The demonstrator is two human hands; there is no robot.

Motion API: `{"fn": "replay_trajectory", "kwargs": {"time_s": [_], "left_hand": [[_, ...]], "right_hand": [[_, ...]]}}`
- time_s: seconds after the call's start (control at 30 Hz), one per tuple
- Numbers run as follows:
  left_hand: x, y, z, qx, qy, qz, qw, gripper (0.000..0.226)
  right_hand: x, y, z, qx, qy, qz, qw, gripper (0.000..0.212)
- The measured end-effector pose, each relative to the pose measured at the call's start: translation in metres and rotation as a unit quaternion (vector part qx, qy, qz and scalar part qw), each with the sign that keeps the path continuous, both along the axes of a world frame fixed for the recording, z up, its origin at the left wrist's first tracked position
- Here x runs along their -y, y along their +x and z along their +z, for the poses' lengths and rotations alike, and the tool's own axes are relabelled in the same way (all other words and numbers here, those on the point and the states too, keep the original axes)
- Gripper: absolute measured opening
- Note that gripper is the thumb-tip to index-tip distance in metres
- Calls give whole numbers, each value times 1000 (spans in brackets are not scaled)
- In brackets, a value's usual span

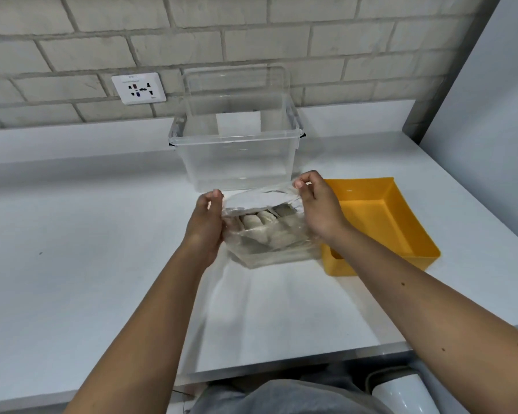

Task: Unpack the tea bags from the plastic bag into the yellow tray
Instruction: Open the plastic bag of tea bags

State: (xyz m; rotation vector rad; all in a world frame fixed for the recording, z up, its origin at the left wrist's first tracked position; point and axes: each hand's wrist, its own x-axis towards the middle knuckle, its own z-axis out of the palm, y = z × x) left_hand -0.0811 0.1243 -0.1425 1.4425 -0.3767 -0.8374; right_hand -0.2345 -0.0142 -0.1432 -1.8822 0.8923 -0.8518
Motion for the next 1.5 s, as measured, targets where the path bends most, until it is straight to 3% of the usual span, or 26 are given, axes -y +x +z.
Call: {"fn": "replay_trajectory", "kwargs": {"time_s": [0.07, 0.1, 0.2, 0.27, 0.33, 0.4, 0.47, 0.53, 0.7, 0.77, 0.87, 1.03, 1.13, 1.2, 1.27, 1.4, 1.5], "left_hand": [[-8, 6, -2, 69, -11, -52, 996, 13], [-11, 7, -2, 119, -11, -87, 989, 17], [-17, 3, 3, 256, 29, -137, 956, 30], [-14, -1, 4, 313, 67, -127, 939, 29], [-8, -3, 2, 404, 119, -115, 900, 28], [-8, 0, 0, 497, 188, -121, 838, 43], [-15, 7, 3, 550, 243, -128, 789, 58], [-21, 12, 6, 559, 275, -122, 773, 65], [-20, 11, 6, 522, 290, -203, 776, 81], [-22, 15, 8, 508, 322, -217, 769, 84], [-23, 21, 11, 514, 316, -207, 770, 88], [-22, 24, 16, 515, 308, -184, 778, 81], [-22, 18, 11, 564, 304, -135, 756, 83], [-23, 11, 4, 664, 216, -51, 714, 65], [-20, 8, 0, 749, 168, 27, 640, 40], [-6, 10, -9, 814, 245, 12, 527, 24], [3, 15, -17, 816, 338, -6, 469, 26]], "right_hand": [[-2, -5, 2, 32, 10, 56, 998, 9], [-3, -8, 2, 39, 1, 95, 995, 13], [-5, -14, -3, -30, -59, 173, 983, 12], [-5, -12, -5, -73, -68, 165, 981, 14], [-3, -8, -2, -175, -143, 123, 966, 34], [-1, -6, 6, -292, -221, 103, 925, 67], [3, -10, 15, -357, -260, 100, 892, 84], [6, -15, 19, -385, -270, 98, 877, 91], [7, -12, 14, -418, -256, 124, 863, 103], [9, -14, 11, -403, -221, 141, 877, 95], [15, -14, 6, -306, -188, 126, 925, 89], [17, 0, -1, -362, -224, 142, 894, 95], [16, 5, -1, -297, -197, 146, 923, 77], [11, 5, -1, -238, -182, 135, 944, 53], [4, 6, -2, -217, -188, 120, 950, 34], [-5, 12, -6, -240, -199, 113, 943, 21], [-6, 14, -10, -251, -196, 110, 942, 19]]}}
